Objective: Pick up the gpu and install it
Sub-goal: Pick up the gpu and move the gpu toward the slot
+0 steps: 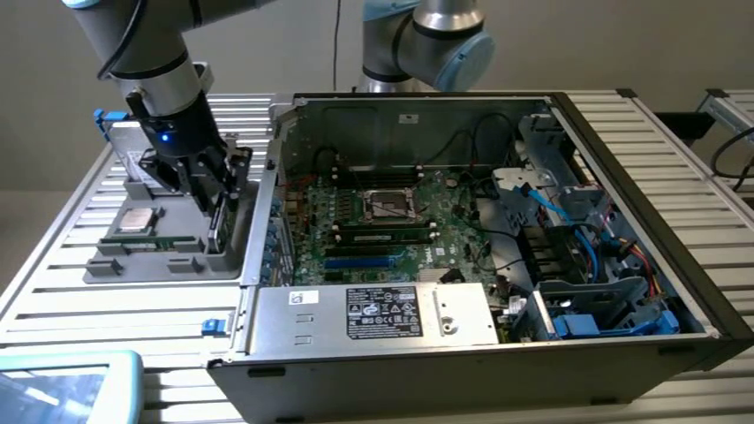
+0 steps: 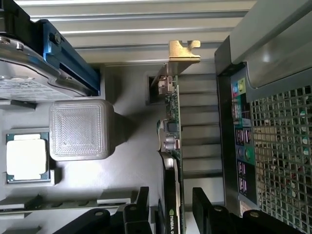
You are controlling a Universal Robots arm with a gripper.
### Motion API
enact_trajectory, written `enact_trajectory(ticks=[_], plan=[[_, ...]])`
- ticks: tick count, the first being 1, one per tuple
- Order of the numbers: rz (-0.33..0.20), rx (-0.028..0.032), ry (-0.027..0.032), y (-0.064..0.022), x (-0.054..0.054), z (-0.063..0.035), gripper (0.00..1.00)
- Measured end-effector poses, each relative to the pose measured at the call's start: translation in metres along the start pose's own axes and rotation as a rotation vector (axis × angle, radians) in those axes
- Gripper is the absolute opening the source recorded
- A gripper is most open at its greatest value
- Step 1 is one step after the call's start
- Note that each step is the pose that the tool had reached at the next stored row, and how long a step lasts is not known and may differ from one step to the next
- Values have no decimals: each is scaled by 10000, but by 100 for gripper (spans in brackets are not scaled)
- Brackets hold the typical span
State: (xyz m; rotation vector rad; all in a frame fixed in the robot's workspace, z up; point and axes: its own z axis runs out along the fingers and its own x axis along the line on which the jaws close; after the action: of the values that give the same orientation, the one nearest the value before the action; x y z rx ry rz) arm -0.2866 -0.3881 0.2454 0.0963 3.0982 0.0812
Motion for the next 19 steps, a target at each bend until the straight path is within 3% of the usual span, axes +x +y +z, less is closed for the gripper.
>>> enact_trajectory(ticks=[3,7,8,19], plan=[[-19,-83,8,-2,2,36,48],[-63,-321,26,-8,3,73,48],[-70,-351,28,-16,3,78,48],[-94,-389,108,-37,-11,140,48]])
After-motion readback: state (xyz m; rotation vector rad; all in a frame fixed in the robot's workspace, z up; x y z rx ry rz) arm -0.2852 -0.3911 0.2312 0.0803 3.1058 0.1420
